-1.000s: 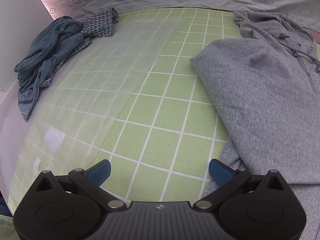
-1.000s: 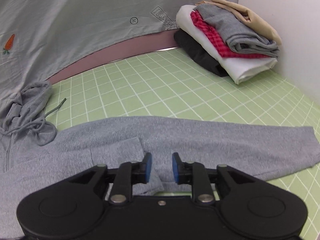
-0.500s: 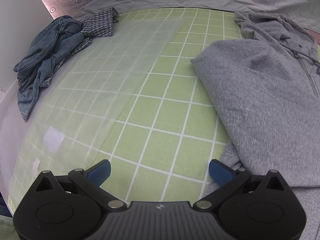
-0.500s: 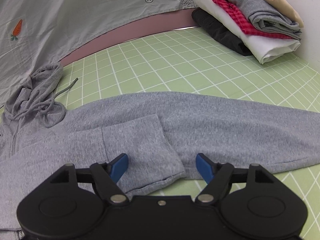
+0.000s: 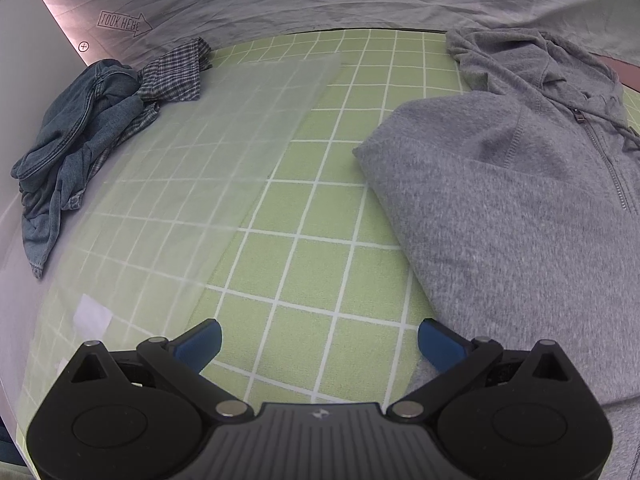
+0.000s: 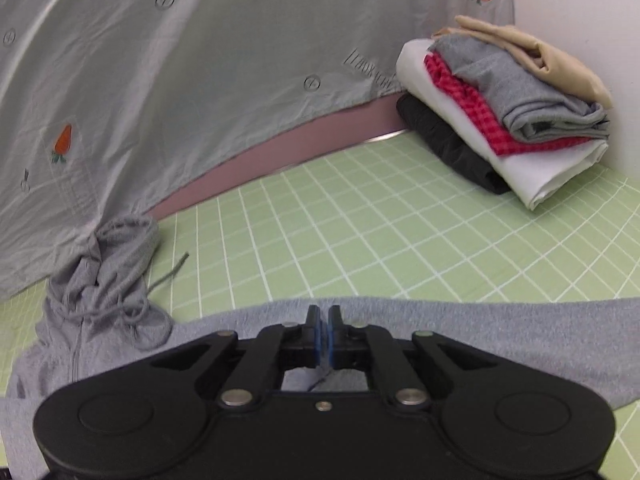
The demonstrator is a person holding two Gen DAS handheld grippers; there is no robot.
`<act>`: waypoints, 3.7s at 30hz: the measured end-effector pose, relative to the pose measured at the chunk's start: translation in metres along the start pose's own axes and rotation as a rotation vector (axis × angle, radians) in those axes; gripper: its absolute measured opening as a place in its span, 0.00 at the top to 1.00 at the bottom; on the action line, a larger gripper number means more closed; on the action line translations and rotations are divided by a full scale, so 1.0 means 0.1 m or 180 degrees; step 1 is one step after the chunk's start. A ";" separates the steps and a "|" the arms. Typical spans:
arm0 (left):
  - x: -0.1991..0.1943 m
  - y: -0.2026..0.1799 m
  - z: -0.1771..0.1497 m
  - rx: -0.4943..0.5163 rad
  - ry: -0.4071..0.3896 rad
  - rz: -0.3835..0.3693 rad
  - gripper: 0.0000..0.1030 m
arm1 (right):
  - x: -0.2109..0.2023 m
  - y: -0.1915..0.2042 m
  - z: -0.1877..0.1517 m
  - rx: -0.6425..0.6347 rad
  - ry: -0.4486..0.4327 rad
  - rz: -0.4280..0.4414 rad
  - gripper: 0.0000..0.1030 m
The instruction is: Fold clothes
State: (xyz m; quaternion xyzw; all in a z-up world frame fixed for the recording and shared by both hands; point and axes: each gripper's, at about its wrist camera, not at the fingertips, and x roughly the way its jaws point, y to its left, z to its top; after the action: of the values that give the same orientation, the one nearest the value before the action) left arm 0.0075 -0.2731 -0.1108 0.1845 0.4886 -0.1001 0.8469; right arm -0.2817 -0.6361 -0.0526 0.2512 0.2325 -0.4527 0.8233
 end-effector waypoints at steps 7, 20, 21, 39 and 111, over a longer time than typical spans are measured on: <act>0.01 0.03 -0.01 -0.0100 0.0006 -0.0026 0.00 | 0.12 -0.42 0.17 0.0383 0.0039 -0.0455 0.98; 0.00 0.01 0.00 -0.0091 -0.0002 -0.0007 0.00 | 0.49 0.10 -0.48 -0.0103 0.0791 0.0024 0.31; 0.00 0.01 -0.01 -0.0100 -0.0005 -0.0007 0.00 | 0.50 0.10 -0.49 -0.0098 0.0798 0.0033 0.30; 0.02 0.06 -0.02 -0.0290 -0.0012 -0.0125 0.00 | 0.08 -0.40 0.27 0.0658 -0.0191 -0.0149 0.96; 0.44 -0.19 1.02 -0.0957 -0.0056 -0.1507 0.39 | 0.67 -0.44 -0.27 0.0210 0.0721 -0.0902 0.27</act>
State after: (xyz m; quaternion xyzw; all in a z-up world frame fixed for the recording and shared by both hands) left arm 0.1033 -0.3317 -0.1066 -0.0634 0.5201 -0.2231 0.8220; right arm -0.2917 -0.6823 -0.1230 0.2922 0.3419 -0.5403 0.7112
